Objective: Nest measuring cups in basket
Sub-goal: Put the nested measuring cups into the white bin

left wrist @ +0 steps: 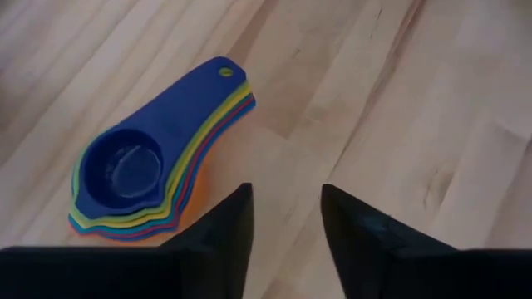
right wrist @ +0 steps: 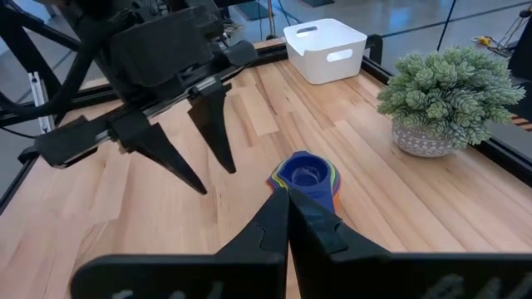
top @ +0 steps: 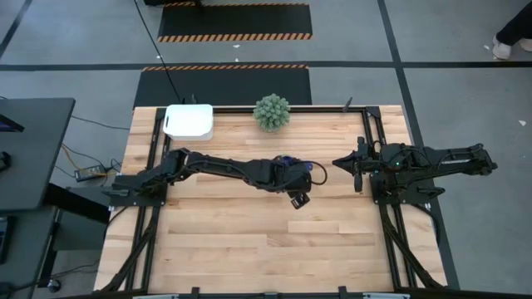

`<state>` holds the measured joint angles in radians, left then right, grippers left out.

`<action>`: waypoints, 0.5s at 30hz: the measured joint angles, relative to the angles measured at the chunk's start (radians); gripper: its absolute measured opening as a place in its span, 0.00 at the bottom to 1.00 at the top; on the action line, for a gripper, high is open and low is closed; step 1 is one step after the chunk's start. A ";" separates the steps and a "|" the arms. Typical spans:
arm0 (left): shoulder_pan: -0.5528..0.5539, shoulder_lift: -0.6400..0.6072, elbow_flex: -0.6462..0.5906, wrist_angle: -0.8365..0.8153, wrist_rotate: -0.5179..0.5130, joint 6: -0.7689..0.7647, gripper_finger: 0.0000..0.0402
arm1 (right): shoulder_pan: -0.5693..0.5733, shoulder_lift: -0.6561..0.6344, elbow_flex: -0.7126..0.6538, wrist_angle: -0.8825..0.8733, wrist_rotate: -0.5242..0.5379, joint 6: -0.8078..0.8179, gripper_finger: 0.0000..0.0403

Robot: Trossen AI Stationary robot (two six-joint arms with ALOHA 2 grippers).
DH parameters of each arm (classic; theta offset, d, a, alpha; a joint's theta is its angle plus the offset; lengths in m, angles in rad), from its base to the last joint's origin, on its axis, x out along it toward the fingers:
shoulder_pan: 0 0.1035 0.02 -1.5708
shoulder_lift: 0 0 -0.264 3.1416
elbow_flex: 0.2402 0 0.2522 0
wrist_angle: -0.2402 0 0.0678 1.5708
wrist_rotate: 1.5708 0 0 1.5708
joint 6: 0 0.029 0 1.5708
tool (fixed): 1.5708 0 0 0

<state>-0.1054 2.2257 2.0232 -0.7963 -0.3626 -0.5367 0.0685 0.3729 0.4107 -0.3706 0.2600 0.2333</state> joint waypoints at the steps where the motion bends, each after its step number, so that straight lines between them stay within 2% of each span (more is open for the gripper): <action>1: 0.001 0.000 0.000 0.000 0.000 0.006 0.39 | 0.000 0.000 0.000 0.000 0.000 0.000 0.03; 10: 0.000 0.000 0.000 0.000 0.000 0.029 0.66 | 0.000 0.000 0.000 0.000 0.000 0.000 0.03; 15: 0.000 0.000 0.000 0.002 -0.016 0.025 0.74 | 0.000 0.000 0.000 0.000 0.000 0.000 0.03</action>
<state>-0.1055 2.2257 2.0232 -0.7946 -0.3788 -0.5118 0.0685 0.3729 0.4107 -0.3710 0.2600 0.2329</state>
